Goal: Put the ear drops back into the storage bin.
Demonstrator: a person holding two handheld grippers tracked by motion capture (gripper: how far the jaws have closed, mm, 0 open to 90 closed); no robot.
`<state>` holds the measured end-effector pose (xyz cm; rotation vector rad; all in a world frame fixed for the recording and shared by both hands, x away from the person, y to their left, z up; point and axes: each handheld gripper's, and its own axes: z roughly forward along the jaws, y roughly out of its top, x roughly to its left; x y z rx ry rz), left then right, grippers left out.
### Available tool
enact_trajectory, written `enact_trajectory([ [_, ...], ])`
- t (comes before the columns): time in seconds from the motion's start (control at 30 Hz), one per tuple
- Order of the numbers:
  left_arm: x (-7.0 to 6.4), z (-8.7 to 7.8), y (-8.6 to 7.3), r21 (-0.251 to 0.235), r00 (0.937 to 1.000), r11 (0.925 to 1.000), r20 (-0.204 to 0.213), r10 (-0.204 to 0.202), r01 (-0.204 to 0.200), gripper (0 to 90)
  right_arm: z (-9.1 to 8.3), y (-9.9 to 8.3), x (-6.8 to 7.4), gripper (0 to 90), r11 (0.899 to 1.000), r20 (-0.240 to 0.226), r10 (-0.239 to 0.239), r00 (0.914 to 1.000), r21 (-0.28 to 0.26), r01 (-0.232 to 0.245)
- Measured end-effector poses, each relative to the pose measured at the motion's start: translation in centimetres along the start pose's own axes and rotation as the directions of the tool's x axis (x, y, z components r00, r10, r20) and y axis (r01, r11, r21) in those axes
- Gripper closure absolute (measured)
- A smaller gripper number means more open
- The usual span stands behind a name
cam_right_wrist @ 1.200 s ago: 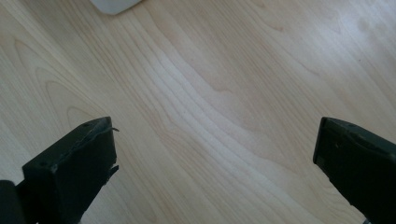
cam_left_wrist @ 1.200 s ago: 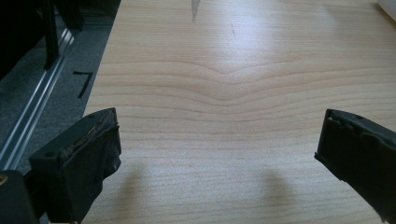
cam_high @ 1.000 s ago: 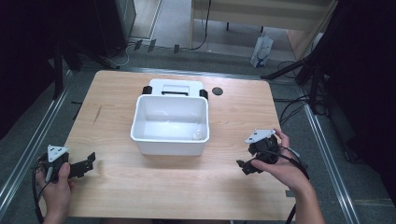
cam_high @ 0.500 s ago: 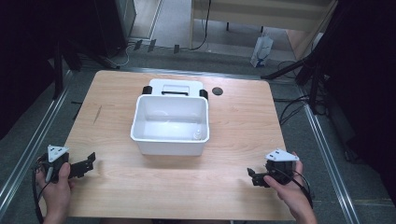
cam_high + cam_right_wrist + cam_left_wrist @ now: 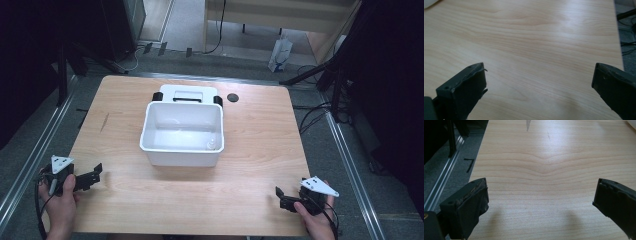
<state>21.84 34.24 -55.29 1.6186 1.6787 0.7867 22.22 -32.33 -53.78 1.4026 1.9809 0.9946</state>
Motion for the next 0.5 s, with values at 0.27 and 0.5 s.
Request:
enact_trajectory([
  [0.27,0.1,0.0,0.0,-0.005,0.9999,0.9999,0.003,-0.011,0.011,0.4,0.3,-0.9,-1.1,0.0,0.990,0.072,0.106,0.9918,-0.098,-0.099],
  [0.5,-0.1,-0.1,-0.1,-0.018,0.9999,0.9998,-0.015,0.003,-0.004,0.4,0.3,-0.9,-1.5,0.0,0.979,0.074,0.171,0.9825,-0.121,-0.162],
])
